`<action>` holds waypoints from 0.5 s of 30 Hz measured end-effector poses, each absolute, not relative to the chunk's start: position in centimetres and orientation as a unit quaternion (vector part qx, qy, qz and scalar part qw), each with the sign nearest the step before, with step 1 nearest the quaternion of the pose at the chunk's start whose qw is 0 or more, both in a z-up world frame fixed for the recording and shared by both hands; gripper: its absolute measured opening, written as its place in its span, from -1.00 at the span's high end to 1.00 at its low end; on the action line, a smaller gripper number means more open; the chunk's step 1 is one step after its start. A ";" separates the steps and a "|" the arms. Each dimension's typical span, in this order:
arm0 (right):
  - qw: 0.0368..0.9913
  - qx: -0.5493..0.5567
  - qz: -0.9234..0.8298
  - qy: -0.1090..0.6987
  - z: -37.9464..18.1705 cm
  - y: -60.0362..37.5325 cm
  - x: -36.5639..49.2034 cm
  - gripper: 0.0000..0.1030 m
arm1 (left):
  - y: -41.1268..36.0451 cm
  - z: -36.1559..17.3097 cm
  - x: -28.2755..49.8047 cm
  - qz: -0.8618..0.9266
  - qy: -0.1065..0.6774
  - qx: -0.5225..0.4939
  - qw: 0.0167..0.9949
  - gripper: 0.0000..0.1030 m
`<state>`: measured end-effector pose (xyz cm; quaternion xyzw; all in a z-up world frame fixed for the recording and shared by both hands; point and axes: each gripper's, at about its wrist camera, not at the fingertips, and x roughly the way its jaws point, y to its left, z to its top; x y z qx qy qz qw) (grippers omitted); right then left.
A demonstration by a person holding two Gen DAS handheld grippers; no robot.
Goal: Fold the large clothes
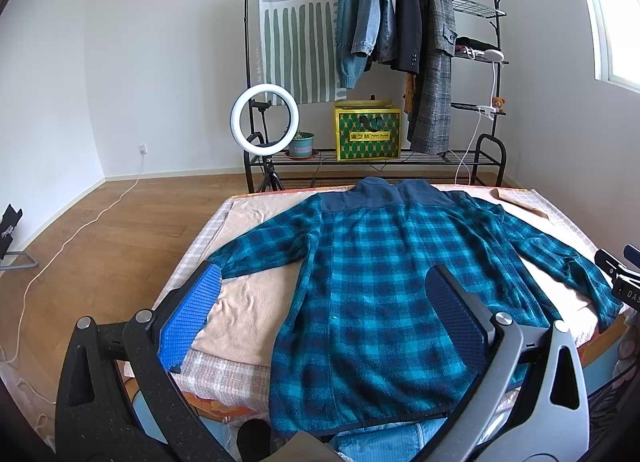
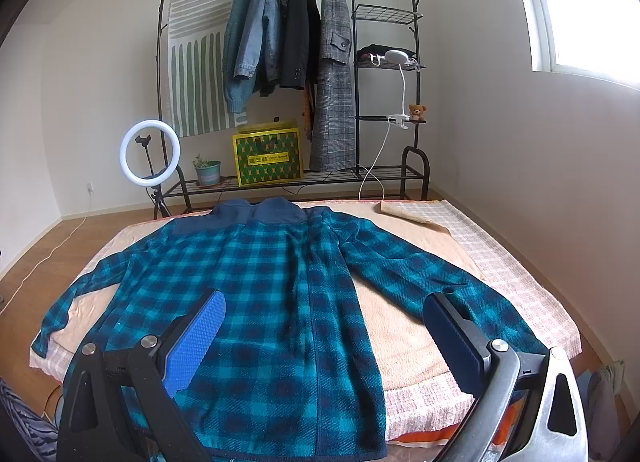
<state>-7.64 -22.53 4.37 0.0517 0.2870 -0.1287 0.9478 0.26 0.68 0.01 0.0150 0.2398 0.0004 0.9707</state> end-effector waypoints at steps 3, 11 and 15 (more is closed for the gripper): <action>0.948 0.051 -0.129 0.287 4.4 -22.5 -7.6 -0.95 | 0.7 0.0 0.3 0.001 0.239 0.016 0.971 -1.00; 0.948 0.051 -0.129 0.287 4.4 -22.5 -7.6 -0.95 | 0.7 0.0 0.2 0.001 0.238 0.015 0.971 -1.00; 0.948 0.051 -0.129 0.287 4.4 -22.5 -7.6 -0.95 | 0.8 0.0 0.3 0.000 0.238 0.015 0.971 -1.00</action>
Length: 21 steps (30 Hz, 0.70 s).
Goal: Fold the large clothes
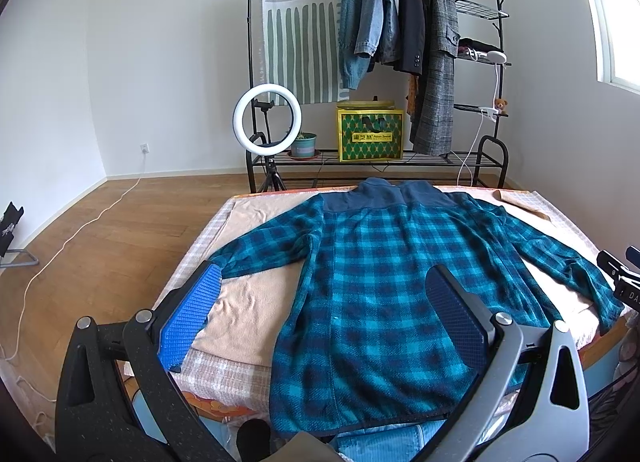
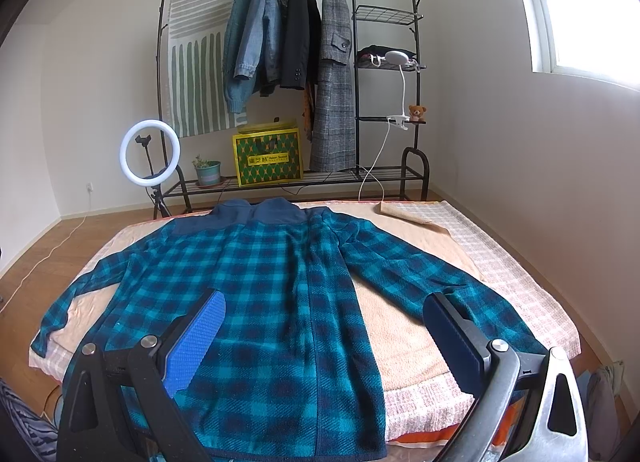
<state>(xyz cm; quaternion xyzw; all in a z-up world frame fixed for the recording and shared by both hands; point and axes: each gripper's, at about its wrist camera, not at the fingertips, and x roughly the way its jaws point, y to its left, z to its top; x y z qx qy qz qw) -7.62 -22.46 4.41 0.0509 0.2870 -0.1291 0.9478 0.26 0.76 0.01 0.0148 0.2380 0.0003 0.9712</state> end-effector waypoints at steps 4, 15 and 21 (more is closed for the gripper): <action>0.948 0.051 -0.130 0.287 4.4 -22.4 -7.6 -0.95 | 0.7 0.0 0.2 0.001 0.237 0.015 0.971 -1.00; 0.947 0.051 -0.130 0.288 4.3 -22.2 -7.6 -0.95 | 0.9 -0.1 0.1 0.002 0.236 0.015 0.972 -1.00; 0.947 0.051 -0.130 0.289 4.3 -22.1 -7.5 -0.95 | 0.9 -0.1 0.1 0.001 0.236 0.015 0.972 -1.00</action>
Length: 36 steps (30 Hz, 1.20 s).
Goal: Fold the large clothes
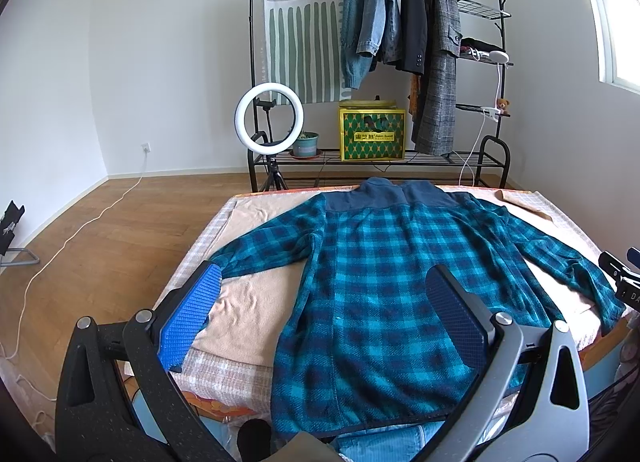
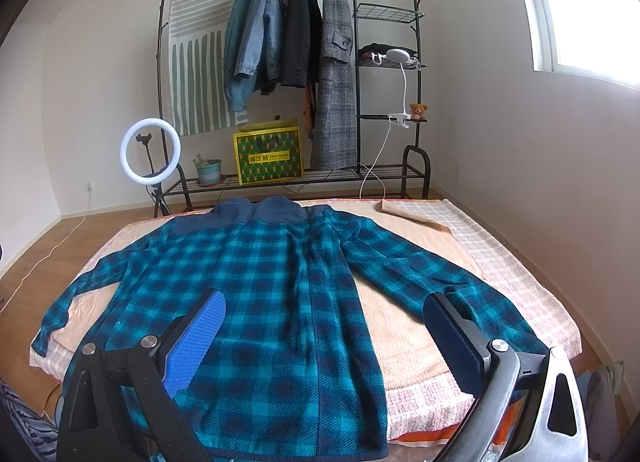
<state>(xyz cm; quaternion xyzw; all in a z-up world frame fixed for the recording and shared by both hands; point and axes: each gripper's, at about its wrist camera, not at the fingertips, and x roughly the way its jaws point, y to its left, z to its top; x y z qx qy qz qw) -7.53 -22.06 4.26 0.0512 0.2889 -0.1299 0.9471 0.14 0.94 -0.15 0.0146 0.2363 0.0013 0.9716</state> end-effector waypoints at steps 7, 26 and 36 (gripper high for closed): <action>0.947 0.052 -0.130 0.289 4.1 -22.0 -7.5 -0.95 | 1.0 -0.2 0.1 0.001 0.237 0.014 0.971 -1.00; 0.948 0.056 -0.120 0.290 3.7 -20.7 -6.2 -0.96 | 3.1 -0.3 1.0 0.012 0.241 0.017 0.970 -1.00; 0.964 0.057 -0.075 0.248 4.9 -17.5 -3.9 -0.99 | 7.9 -1.5 4.3 0.051 0.256 0.059 0.964 -1.00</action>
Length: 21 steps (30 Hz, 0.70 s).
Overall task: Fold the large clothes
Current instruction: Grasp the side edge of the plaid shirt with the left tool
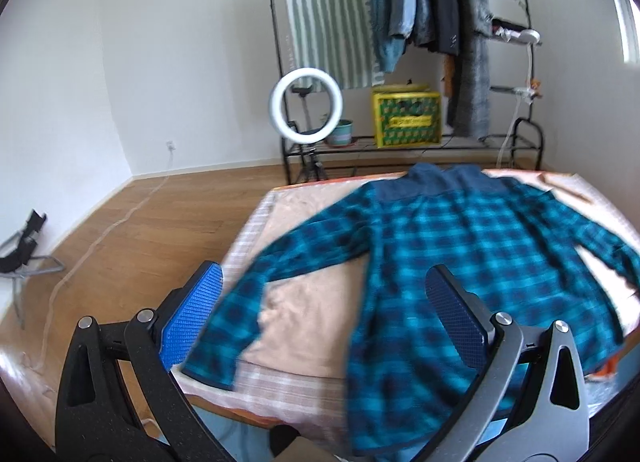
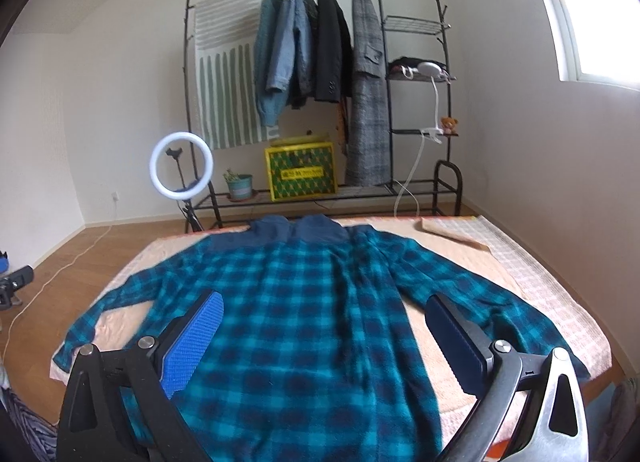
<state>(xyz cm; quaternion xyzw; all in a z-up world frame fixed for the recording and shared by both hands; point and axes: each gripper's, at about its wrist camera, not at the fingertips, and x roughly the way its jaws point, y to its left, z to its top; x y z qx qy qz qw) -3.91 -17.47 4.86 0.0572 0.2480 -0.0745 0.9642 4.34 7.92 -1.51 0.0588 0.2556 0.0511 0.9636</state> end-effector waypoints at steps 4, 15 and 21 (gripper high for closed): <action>0.967 0.037 -0.046 0.249 5.3 -15.6 -2.0 -0.98 | 12.1 -2.6 5.9 0.025 0.257 0.038 0.965 -1.00; 0.955 0.062 0.064 0.284 4.3 -11.4 5.1 -0.86 | 27.1 -7.8 12.7 0.061 0.351 -0.128 0.926 -0.39; 0.944 0.054 0.107 0.308 2.7 -9.6 7.0 -0.74 | 33.2 -12.6 14.6 0.032 0.414 -0.222 0.882 -0.11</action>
